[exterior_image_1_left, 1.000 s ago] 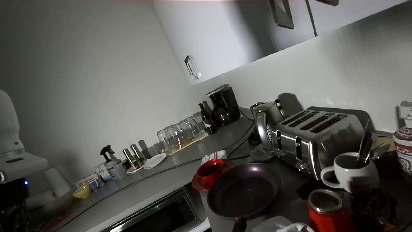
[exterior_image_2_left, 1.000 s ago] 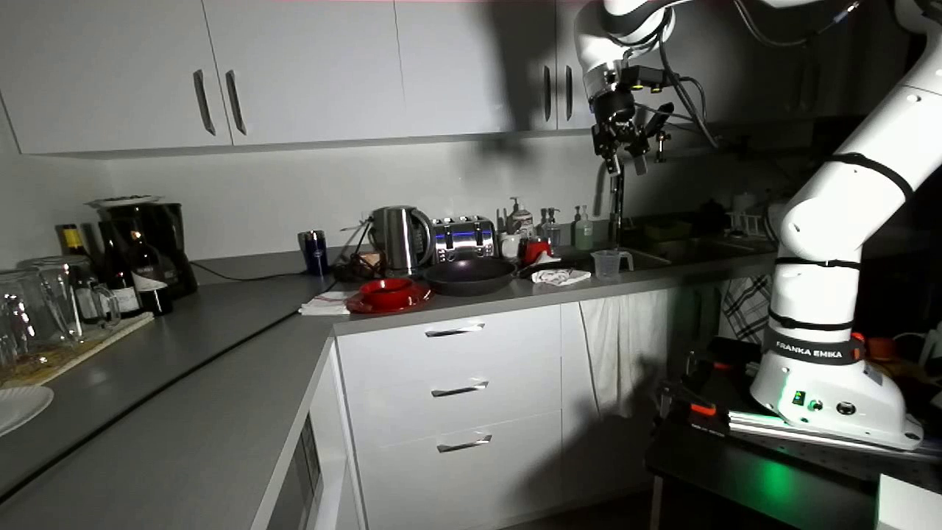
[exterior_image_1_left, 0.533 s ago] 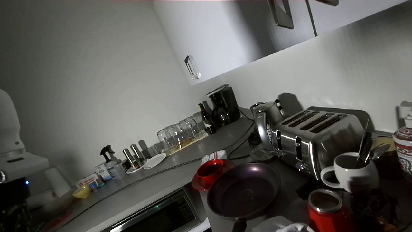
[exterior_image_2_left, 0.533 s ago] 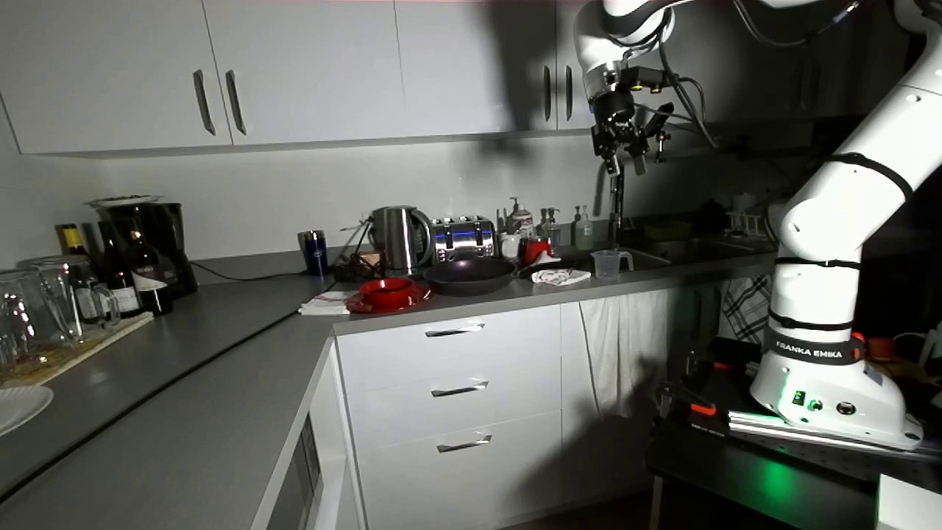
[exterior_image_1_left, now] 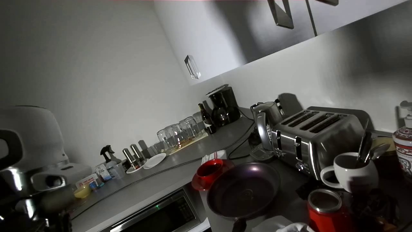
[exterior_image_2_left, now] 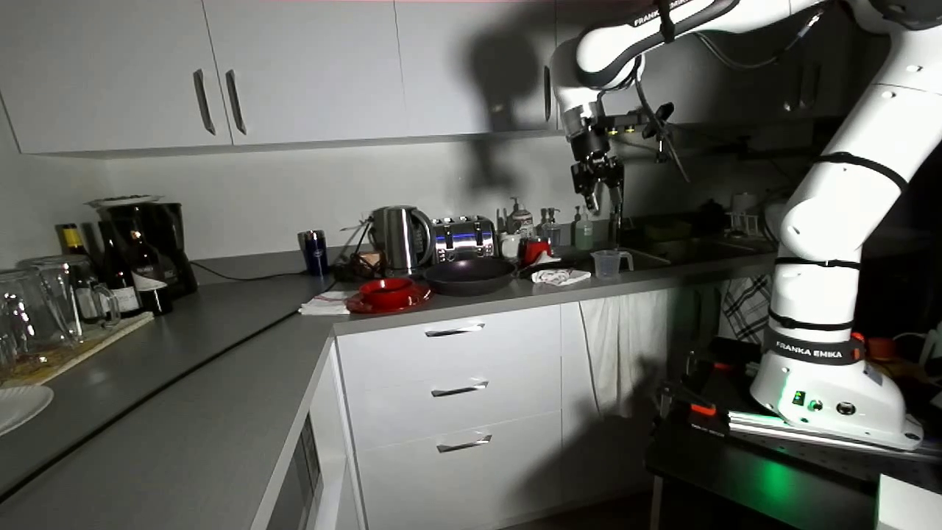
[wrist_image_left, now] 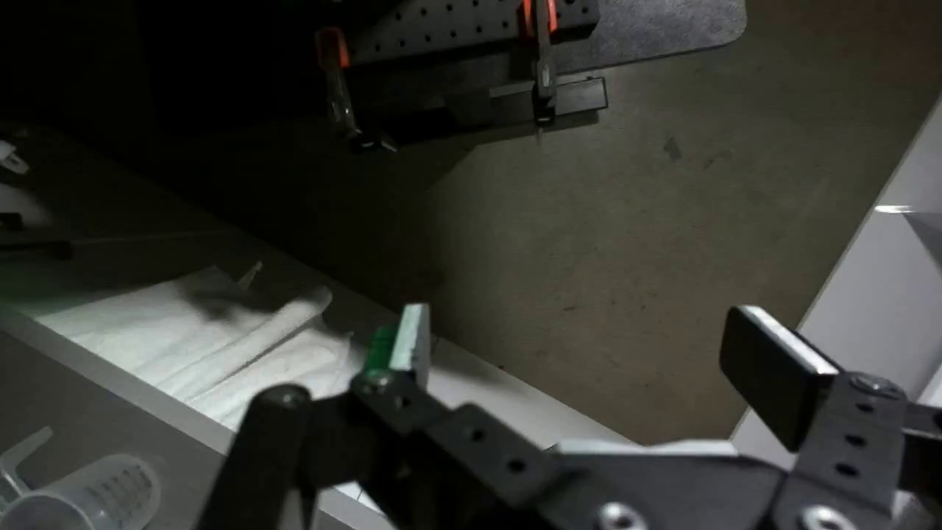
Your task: Open the topmost drawer
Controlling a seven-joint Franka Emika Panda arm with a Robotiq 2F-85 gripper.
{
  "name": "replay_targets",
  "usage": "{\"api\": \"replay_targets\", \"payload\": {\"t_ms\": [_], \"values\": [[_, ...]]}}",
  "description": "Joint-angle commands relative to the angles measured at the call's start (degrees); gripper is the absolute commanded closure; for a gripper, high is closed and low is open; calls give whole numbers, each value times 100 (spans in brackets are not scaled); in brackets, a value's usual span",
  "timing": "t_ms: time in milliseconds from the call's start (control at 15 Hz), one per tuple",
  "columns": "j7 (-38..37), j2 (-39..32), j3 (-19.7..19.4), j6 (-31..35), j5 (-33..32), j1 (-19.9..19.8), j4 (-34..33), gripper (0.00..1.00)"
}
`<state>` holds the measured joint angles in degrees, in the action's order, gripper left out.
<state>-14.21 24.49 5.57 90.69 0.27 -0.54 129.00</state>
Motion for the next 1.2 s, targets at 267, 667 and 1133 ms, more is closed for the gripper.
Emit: {"api": "replay_targets", "payload": {"t_ms": [267,667,1133], "values": [[-91,-1076,490,1804,-1715,257,482,0],[-64,-1673,726,3035,-3177,572,763,0],[-319,-2429,711,4483,-5331,794,677,0]]}}
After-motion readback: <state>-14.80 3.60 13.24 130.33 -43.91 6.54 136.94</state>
